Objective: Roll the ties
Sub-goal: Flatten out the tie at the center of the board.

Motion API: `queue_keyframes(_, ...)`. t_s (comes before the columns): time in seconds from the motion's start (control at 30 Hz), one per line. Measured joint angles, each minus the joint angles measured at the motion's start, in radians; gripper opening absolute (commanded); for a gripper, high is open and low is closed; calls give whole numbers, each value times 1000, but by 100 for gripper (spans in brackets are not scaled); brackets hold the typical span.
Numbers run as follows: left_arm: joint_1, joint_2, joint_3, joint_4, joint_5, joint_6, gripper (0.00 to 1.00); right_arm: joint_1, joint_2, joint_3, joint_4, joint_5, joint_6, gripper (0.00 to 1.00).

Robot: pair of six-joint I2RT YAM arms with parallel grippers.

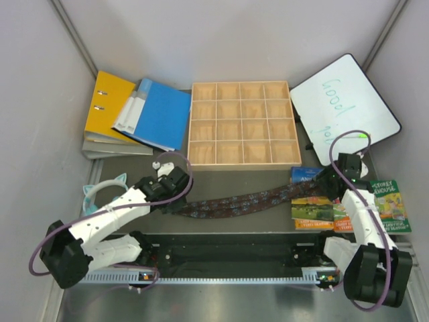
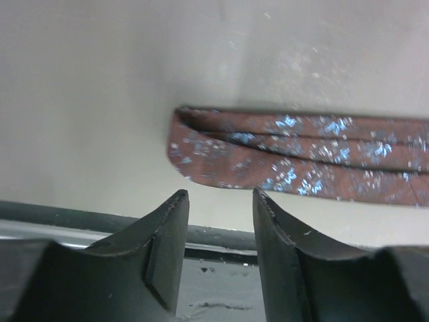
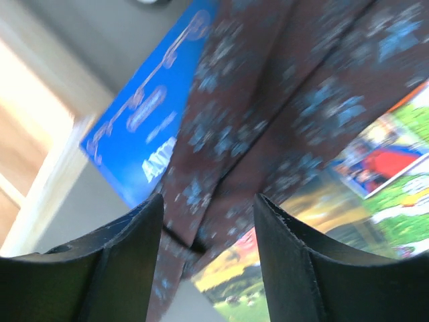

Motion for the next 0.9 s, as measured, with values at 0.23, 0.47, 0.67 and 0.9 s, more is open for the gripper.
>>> queue_keyframes(0.23, 25, -102, 2, -42, -97, -74, 47, -165, 20, -1, 40, -50, -24, 53)
queue_keyframes(0.47, 73, -148, -9, -63, -138, -124, 47, -195, 58, -3, 67, -90, -25, 53)
queue_keyframes(0.67, 90, -187, -21, -61, -141, -134, 47, -298, -13, -16, 44, -121, -45, 48)
queue_keyframes(0.9, 91, -128, 110, -76, -145, 8, 48, -398, -42, -19, 0, -154, -86, 43)
